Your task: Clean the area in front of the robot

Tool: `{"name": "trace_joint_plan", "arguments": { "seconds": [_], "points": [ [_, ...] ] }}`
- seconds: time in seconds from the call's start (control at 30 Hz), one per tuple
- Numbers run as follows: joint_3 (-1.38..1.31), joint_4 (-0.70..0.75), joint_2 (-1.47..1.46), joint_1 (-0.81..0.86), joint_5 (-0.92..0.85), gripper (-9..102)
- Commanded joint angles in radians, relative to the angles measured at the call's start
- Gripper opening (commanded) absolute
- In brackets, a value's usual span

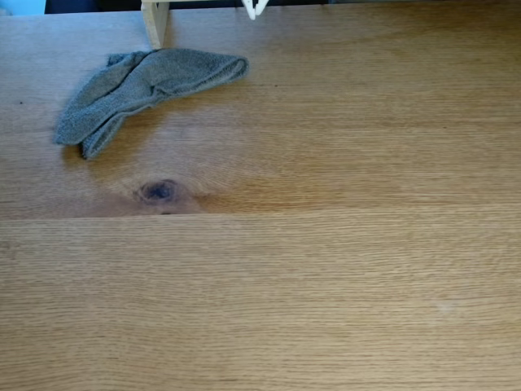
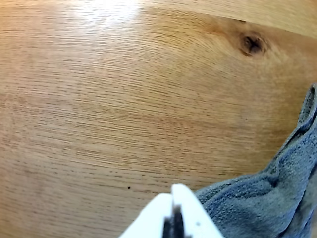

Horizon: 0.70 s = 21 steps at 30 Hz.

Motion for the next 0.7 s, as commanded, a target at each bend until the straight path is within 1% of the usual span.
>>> {"name": "trace_joint_plan", "arguments": {
  "seconds": [0.0, 0.07, 0.13, 0.17, 0.67],
  "points": [
    [0.109, -0.021, 0.006, -0.014, 0.000, 0],
    [0.106, -0.020, 0.006, -0.018, 0.000, 0],
    [0.106, -0.017, 0.006, -0.018, -0.002, 5],
    [0.106, -0.017, 0.006, -0.018, -0.002, 5],
    [0.106, -0.017, 0.006, -0.018, -0.002, 3]
  ]
}}
